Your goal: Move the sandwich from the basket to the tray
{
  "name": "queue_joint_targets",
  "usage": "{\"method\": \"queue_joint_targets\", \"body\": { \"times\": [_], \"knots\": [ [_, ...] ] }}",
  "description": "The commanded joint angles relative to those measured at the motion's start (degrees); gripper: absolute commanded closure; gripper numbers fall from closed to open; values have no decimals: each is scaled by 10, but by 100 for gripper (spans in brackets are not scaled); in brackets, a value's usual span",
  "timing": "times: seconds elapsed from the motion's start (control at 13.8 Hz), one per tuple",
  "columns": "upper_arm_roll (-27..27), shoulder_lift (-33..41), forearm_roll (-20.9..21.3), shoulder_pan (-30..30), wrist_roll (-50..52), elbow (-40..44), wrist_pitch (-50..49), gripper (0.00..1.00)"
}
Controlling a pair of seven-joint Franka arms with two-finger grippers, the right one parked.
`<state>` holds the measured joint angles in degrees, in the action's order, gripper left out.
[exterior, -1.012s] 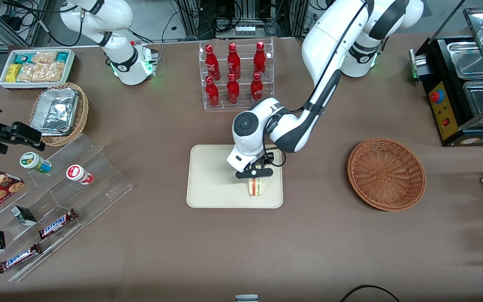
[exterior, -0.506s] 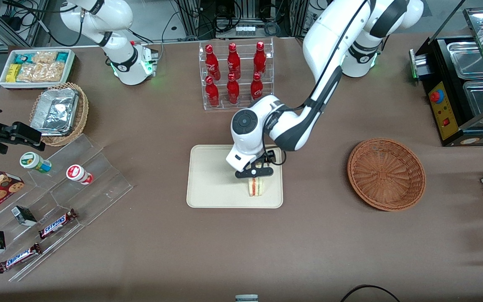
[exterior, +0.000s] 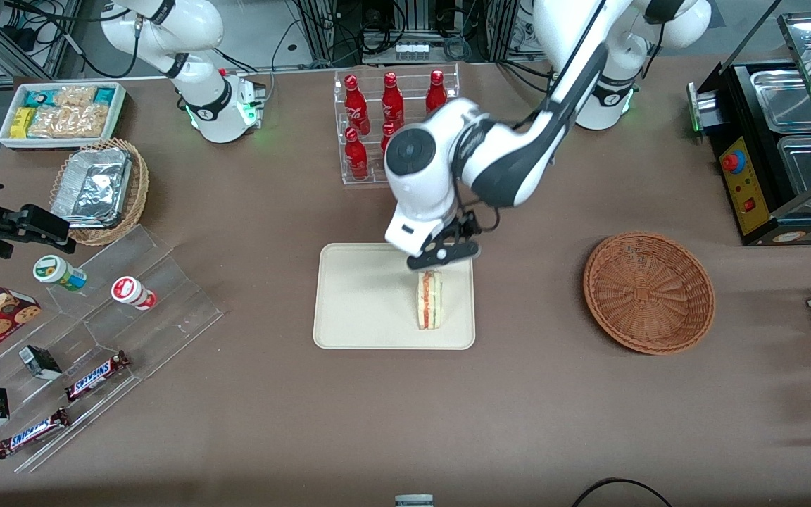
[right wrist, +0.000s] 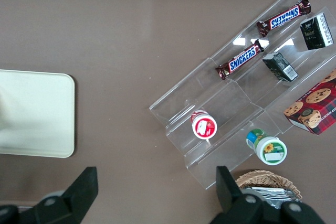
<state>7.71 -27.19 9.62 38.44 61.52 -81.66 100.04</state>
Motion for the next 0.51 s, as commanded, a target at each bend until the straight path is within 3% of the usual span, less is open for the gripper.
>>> {"method": "queue_joint_targets", "body": {
  "times": [0.0,0.43],
  "knots": [
    [-8,60,-7,-1,22,-13,-51,0],
    [-5,139,-19,-68,11,-15,-141,0]
  ]
}}
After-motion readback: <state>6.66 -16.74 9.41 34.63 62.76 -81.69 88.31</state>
